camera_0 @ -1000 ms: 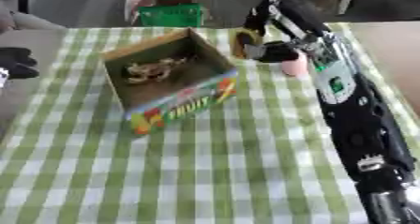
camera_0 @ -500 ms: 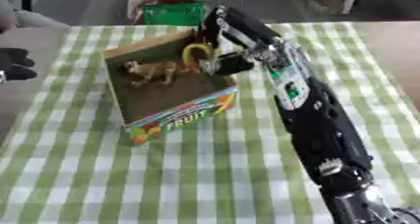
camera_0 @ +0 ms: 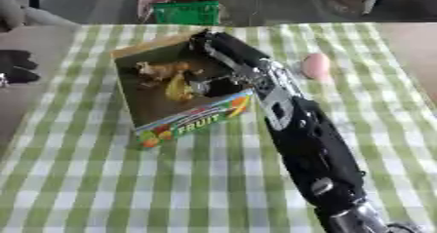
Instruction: Pick up objects on the table and place them in the box.
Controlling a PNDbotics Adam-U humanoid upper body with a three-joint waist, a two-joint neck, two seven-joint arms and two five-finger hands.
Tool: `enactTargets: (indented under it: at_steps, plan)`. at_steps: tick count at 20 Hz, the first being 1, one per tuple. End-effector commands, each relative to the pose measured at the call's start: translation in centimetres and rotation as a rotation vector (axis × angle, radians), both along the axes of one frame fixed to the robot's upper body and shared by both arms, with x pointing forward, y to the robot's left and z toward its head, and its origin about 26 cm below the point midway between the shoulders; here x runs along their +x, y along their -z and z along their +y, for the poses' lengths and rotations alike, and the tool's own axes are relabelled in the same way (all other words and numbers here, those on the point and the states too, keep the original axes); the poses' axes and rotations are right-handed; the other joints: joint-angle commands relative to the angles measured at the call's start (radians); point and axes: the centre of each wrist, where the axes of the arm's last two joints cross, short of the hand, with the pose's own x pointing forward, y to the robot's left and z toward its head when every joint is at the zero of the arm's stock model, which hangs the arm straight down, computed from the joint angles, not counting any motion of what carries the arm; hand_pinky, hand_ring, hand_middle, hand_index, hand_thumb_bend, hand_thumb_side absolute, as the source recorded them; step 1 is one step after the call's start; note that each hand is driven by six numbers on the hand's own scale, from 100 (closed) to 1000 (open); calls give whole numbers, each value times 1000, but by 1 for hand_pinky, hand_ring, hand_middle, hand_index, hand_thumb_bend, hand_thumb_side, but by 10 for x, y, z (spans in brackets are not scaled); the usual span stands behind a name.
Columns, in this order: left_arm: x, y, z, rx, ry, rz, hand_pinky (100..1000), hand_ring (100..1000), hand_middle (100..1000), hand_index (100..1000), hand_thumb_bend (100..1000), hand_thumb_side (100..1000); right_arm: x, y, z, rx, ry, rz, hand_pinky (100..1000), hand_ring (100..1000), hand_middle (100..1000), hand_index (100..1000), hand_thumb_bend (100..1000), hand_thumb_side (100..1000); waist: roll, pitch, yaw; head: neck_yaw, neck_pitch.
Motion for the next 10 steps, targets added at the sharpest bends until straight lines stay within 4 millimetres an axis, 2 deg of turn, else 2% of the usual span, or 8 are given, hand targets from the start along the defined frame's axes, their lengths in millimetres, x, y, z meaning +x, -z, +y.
enactTargets:
  at_steps: [1, 6, 10]
  plan:
    - [-1, -10, 1, 14, 5, -28, 770, 653, 644, 782, 100, 820, 1, -6, 1, -7, 32, -32, 689, 764, 805, 847, 100, 263, 4, -15, 0, 1, -10]
    - [-1, -9, 2, 16, 2, -23, 770, 653, 644, 782, 100, 821, 5, -15, -14, 54, 117, -61, 685, 760, 801, 848, 100, 225, 6, -17, -4, 3, -9]
    - [-1, -7, 3, 16, -1, -18, 771, 653, 644, 782, 100, 822, 10, -36, -33, 126, 214, -96, 683, 758, 798, 848, 100, 197, 7, -20, -7, 3, -8]
